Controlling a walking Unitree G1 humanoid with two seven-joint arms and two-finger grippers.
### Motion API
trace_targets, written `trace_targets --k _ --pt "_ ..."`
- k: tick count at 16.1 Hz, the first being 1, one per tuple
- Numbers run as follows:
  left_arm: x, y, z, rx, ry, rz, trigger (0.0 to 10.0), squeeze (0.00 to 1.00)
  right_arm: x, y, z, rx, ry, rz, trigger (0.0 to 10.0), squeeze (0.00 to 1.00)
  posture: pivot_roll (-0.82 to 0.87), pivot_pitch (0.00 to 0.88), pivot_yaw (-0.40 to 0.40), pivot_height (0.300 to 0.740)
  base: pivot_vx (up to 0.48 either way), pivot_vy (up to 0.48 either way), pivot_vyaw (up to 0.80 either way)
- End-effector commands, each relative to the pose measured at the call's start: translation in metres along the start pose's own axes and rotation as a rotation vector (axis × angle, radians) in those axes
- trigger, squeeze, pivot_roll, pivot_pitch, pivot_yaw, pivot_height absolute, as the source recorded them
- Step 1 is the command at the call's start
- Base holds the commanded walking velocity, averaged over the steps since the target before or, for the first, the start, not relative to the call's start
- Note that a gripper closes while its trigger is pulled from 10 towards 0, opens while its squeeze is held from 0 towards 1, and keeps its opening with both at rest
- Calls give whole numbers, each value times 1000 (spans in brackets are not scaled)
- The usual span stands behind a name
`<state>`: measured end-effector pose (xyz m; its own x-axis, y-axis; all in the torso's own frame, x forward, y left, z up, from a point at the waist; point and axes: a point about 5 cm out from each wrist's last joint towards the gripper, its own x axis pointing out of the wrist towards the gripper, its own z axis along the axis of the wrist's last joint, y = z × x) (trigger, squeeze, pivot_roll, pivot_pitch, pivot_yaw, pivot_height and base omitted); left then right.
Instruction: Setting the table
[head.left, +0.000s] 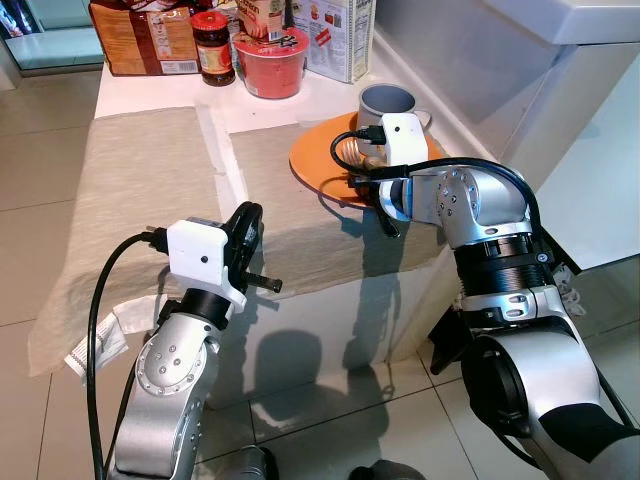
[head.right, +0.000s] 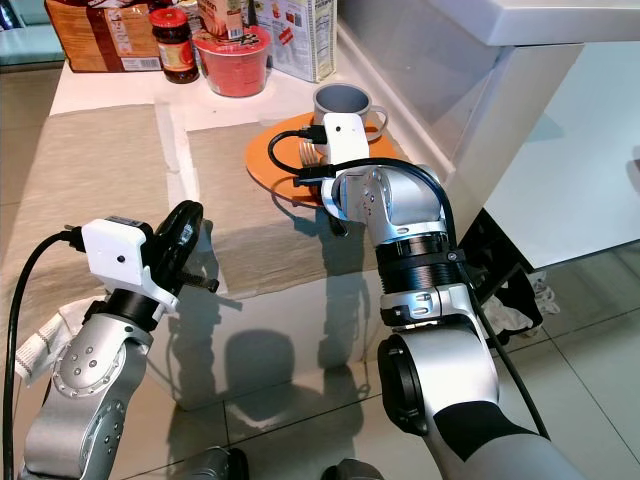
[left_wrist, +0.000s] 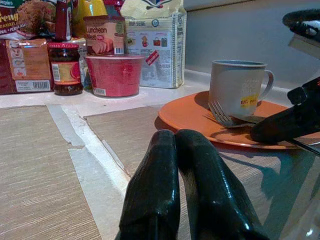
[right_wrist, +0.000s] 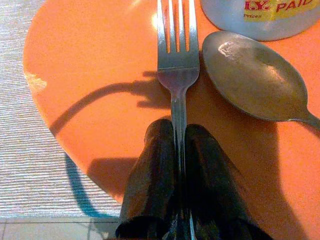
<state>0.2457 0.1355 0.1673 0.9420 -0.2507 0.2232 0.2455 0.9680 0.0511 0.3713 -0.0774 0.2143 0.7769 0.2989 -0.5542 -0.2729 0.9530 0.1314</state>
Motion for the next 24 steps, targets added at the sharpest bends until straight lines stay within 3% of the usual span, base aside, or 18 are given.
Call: trace_targets --k 1,3,6,9,10,11,12,13,14,15,17,19,21,23,24 --pt "-1 -2 4 10 -11 -1 10000 0 2 1 -1 21 21 15 0 0 -55 115 -48 740 0 0 0" --pt "-1 -2 5 10 -12 0 10000 0 1 2 4 59 -18 27 0 0 -56 114 -49 740 0 0 0" --pt "0 -3 5 11 -13 -3 10000 0 -6 9 24 101 -194 110 0 0 -56 108 -49 740 0 0 0" --pt "2 -3 6 13 -15 -6 10000 0 -16 25 38 131 -345 279 431 0 -54 104 -51 740 0 0 0" --pt "2 -3 6 15 -15 -3 10000 0 -20 29 42 190 -391 342 3176 0 -54 103 -53 740 0 0 0" --pt "3 -1 5 25 -12 6 10000 0 -28 34 48 277 -458 456 10000 0 -52 101 -53 740 0 0 0" --pt "3 2 4 43 -1 29 10000 0 -42 36 56 396 -579 596 10000 0 -51 99 -52 740 0 0 0" --pt "3 9 3 30 6 78 10000 0 -59 37 57 357 -752 661 10000 0 -53 95 -50 740 0 0 0" --pt "3 14 2 19 6 115 10000 0 -70 40 51 256 -851 692 10000 0 -52 94 -48 740 0 0 0" --pt "3 24 -1 7 25 189 10000 0 -75 42 31 182 -876 730 10000 0 -53 92 -45 740 0 0 0" --pt "2 40 -6 -4 73 303 10000 0 -69 40 -1 218 -806 791 10000 0 -61 89 -38 740 0 0 0" --pt "1 48 -5 -19 74 345 10000 0 -69 41 -20 254 -765 905 10000 0 -68 86 -34 740 0 0 0" --pt "-1 50 -1 -30 34 326 10000 0 -66 43 -36 235 -747 930 10000 0 -71 81 -30 740 0 0 0" --pt "-7 51 6 -139 -37 300 10000 0 -70 47 -47 212 -734 1018 10000 0 -71 79 -26 740 0 0 0" --pt "-10 51 8 -151 -57 287 10000 0 -75 48 -51 206 -730 1084 10000 0 -70 80 -26 740 0 0 0"
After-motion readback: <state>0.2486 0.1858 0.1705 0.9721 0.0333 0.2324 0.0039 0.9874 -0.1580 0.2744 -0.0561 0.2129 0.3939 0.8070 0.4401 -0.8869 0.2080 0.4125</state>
